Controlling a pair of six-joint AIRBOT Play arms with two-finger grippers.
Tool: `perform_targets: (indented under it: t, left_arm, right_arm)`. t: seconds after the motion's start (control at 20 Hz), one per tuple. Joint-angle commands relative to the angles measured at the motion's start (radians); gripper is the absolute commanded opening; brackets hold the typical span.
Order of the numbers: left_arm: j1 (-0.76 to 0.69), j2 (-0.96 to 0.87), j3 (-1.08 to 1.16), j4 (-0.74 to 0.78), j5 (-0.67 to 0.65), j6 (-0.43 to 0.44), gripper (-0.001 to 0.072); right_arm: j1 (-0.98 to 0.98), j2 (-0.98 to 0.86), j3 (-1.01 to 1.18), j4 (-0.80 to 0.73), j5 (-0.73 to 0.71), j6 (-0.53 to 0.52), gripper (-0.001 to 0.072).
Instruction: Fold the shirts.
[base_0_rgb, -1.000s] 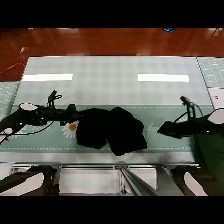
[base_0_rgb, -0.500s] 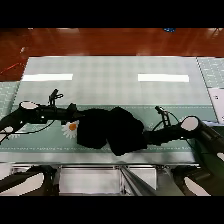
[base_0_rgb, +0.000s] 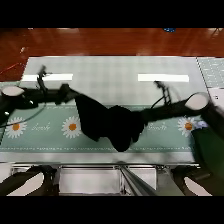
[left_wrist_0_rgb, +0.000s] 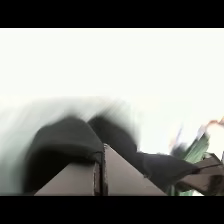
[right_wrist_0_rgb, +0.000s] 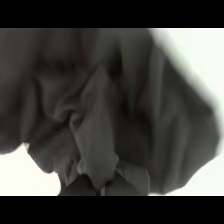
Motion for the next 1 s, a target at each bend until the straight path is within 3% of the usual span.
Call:
perform_targets:
  t: [0.0, 0.2, 0.4, 0.55, 0.7, 0.8, 0.95]
  left_arm:
    - [0.041, 0.094, 0.311, -0.01, 0.018, -0.006, 0.0021]
    - [0.077, 0.151, 0.695, -0.006, 0.102, -0.027, 0.0021]
    - [0.106, 0.246, 0.901, 0.02, 0.088, -0.048, 0.0021]
    - [0.162, 0.384, 0.914, 0.136, 0.067, -0.071, 0.0021]
    - [0.216, 0.511, 0.914, 0.338, -0.034, -0.131, 0.0021]
    - [0.229, 0.575, 0.914, 0.443, -0.087, -0.19, 0.0021]
    - [0.229, 0.635, 0.913, 0.497, -0.139, -0.201, 0.0021]
  right_arm:
    - [-0.181, 0.041, 0.424, -0.17, 0.137, 0.073, 0.0022]
    - [-0.28, 0.04, 0.93, -0.164, 0.219, 0.084, 0.0022]
    - [-0.282, 0.092, 1.224, -0.227, 0.341, 0.084, 0.0022]
    - [-0.282, 0.214, 1.238, -0.37, 0.332, 0.09, 0.0022]
    - [-0.282, 0.309, 1.238, -0.5, 0.333, 0.124, 0.0022]
    - [-0.281, 0.344, 1.238, -0.512, 0.344, 0.134, 0.0022]
    - [-0.281, 0.357, 1.235, -0.51, 0.419, 0.145, 0.0022]
